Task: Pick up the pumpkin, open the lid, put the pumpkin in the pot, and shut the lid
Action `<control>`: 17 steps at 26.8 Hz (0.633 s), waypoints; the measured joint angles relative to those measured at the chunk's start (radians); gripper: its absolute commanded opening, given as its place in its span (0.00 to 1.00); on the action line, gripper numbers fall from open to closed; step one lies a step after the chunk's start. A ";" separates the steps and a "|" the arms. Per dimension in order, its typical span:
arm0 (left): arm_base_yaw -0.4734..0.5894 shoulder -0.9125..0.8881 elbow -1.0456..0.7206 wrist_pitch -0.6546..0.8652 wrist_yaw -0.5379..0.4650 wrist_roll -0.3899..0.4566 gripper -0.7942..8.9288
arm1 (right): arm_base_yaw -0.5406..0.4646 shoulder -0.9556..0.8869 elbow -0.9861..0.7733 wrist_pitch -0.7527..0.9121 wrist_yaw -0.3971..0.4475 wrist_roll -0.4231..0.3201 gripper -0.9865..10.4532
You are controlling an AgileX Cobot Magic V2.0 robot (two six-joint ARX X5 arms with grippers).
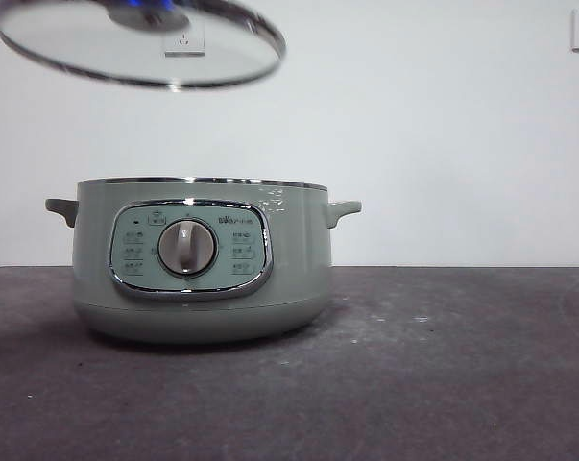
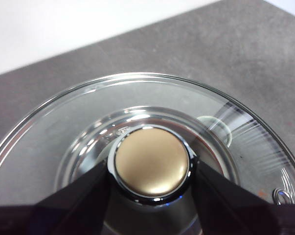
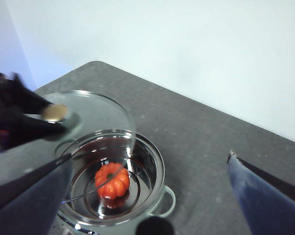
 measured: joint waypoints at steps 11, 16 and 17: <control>-0.002 0.171 0.000 0.102 0.015 0.019 0.07 | 0.000 -0.035 0.000 -0.052 0.000 0.000 0.69; -0.004 0.219 0.000 0.104 0.016 0.026 0.07 | 0.000 -0.034 0.000 -0.051 0.000 0.000 0.69; -0.004 0.225 0.000 0.107 0.016 0.026 0.07 | 0.000 -0.034 0.000 -0.051 0.000 0.000 0.69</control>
